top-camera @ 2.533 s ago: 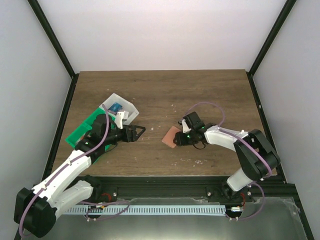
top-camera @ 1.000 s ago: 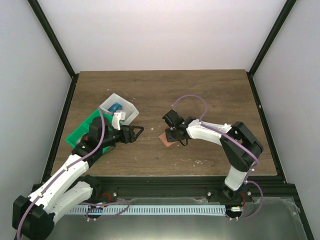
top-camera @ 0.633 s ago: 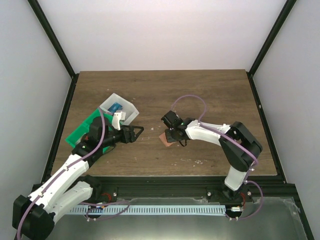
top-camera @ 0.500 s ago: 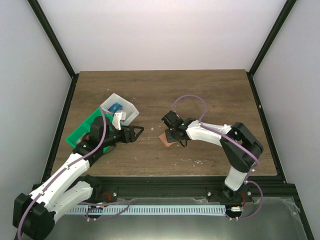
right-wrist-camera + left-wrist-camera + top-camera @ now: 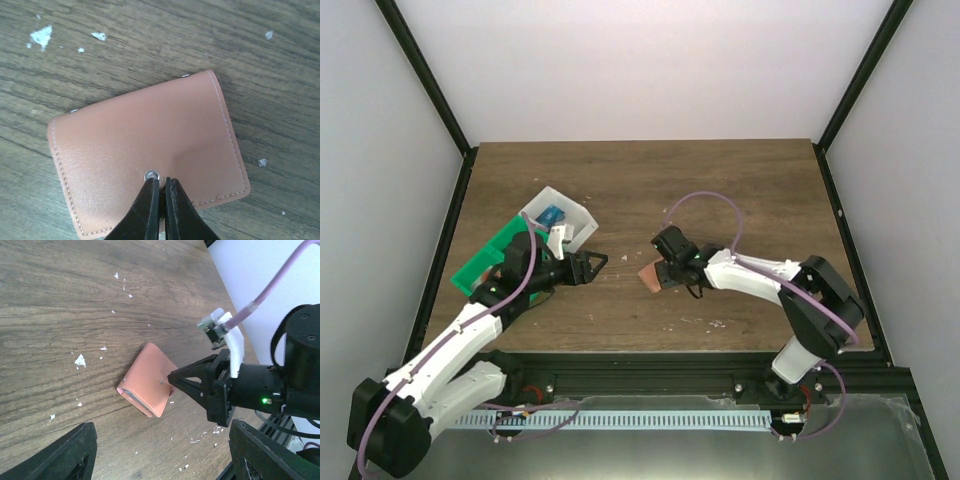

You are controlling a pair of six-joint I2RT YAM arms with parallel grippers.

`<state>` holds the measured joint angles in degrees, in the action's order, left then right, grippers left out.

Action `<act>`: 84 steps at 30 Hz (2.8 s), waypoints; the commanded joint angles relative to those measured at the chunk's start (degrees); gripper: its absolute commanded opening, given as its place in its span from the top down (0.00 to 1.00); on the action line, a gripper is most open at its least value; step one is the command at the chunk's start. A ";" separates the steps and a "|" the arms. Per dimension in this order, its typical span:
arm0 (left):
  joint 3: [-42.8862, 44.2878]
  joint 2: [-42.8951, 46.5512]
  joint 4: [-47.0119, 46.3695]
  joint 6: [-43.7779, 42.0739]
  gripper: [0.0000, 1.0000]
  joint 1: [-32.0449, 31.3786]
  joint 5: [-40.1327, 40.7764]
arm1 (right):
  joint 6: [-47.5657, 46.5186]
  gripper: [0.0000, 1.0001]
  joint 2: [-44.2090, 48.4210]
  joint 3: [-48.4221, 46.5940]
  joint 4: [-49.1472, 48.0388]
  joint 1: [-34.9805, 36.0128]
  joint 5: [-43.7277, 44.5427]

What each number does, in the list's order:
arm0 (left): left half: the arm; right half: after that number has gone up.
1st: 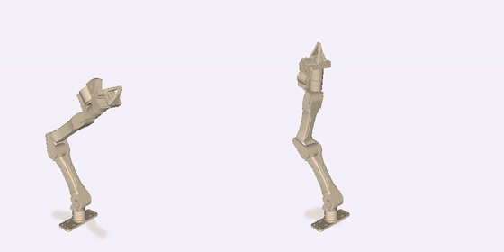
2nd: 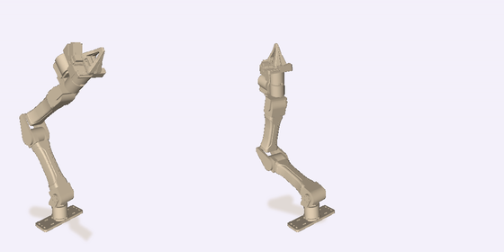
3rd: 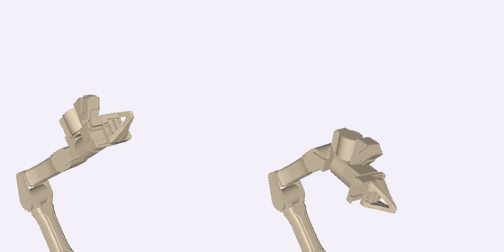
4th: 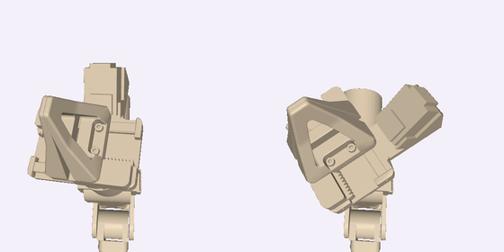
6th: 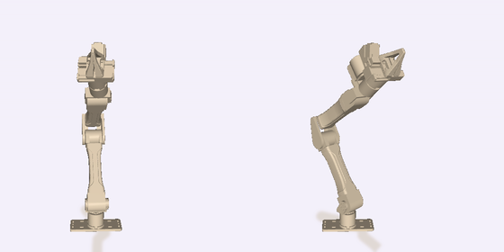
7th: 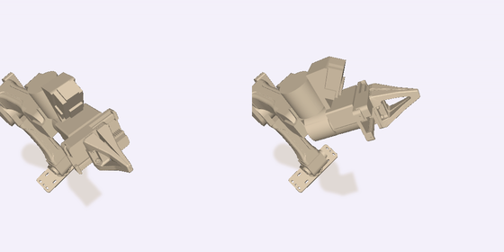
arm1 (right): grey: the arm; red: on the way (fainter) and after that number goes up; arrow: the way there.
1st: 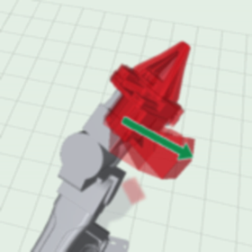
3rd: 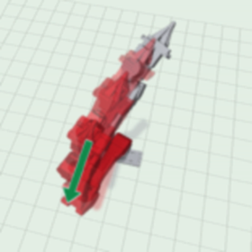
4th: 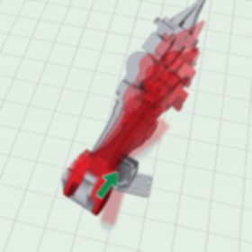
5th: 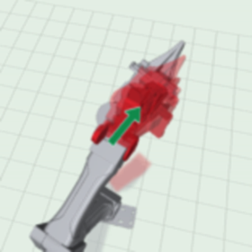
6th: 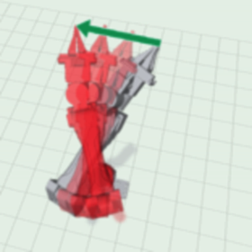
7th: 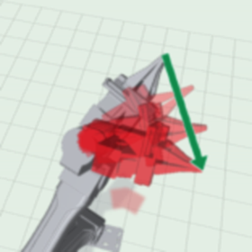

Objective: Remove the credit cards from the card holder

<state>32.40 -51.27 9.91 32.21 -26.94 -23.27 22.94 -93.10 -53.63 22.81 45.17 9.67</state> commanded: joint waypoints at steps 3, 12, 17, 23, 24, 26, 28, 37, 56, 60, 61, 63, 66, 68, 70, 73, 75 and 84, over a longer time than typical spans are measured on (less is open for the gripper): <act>-1.23 -1.18 -1.49 1.06 0.27 -0.22 -1.53 | -2.72 1.00 8.06 2.05 -6.46 0.47 -1.39; -2.65 -4.17 -4.41 2.15 0.34 -1.41 -3.39 | -3.60 0.99 17.20 4.17 -14.29 0.45 -5.77; -2.86 -5.72 -5.07 2.36 0.36 -2.14 -3.77 | -1.11 1.00 14.81 2.83 -10.20 0.46 -2.00; -3.16 -6.51 -5.61 2.33 0.38 -2.32 -3.78 | 2.30 1.00 17.02 6.61 -9.11 0.45 -0.64; -3.20 -6.70 -5.75 2.38 0.38 -2.33 -3.89 | 3.94 1.00 17.86 7.42 -8.58 0.47 0.31; -3.29 -7.08 -6.28 2.37 0.41 -2.37 -4.23 | 7.20 1.00 19.63 8.94 -6.86 0.45 2.28; -3.31 -7.60 -6.74 2.40 0.41 -2.48 -4.44 | 10.80 1.00 21.18 10.53 -4.63 0.47 3.12; -1.69 -12.92 -10.12 3.30 0.46 -6.39 -2.50 | 23.65 1.00 27.25 19.24 3.27 0.45 7.94; 3.73 -34.62 -22.87 3.92 0.45 -12.59 -0.09 | 32.85 0.99 26.57 27.66 1.38 -0.52 13.06; 4.30 -38.97 -25.37 4.47 0.45 -12.66 -1.11 | 32.06 1.00 27.73 27.86 0.74 -0.61 13.19; 4.37 -40.24 -25.86 4.71 0.46 -12.69 -1.51 | 31.99 1.00 27.84 27.70 0.89 -0.61 13.18; 4.80 -41.98 -26.55 5.19 0.46 -12.78 -2.20 | 31.73 0.99 28.06 27.60 0.92 -0.61 13.18; 5.42 -44.40 -27.57 6.26 0.46 -13.32 -3.29 | 31.39 0.99 28.51 27.87 0.39 -0.61 13.05; 5.69 -45.68 -28.05 6.95 0.46 -14.16 -3.77 | 31.22 0.99 28.61 28.04 0.07 -0.67 12.71; 5.90 -46.67 -28.27 7.52 0.46 -14.72 -3.98 | 31.12 1.00 28.59 28.01 -0.04 -0.65 12.46; 5.96 -47.95 -28.78 8.67 0.46 -14.87 -4.46 | 30.71 0.99 28.59 28.10 -0.51 -0.63 12.14; 5.66 -48.17 -30.02 9.75 0.46 -14.88 -5.63 | 30.56 1.00 28.42 28.15 -0.78 -0.63 11.96; 2.01 -44.24 -39.17 17.75 0.53 -14.97 -11.81 | 29.88 1.00 28.24 28.18 -1.35 -0.62 11.44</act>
<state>36.10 -98.04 -22.28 45.65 -41.52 -30.79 53.17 -65.19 -25.98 22.63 44.75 20.64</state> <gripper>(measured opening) 0.488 0.032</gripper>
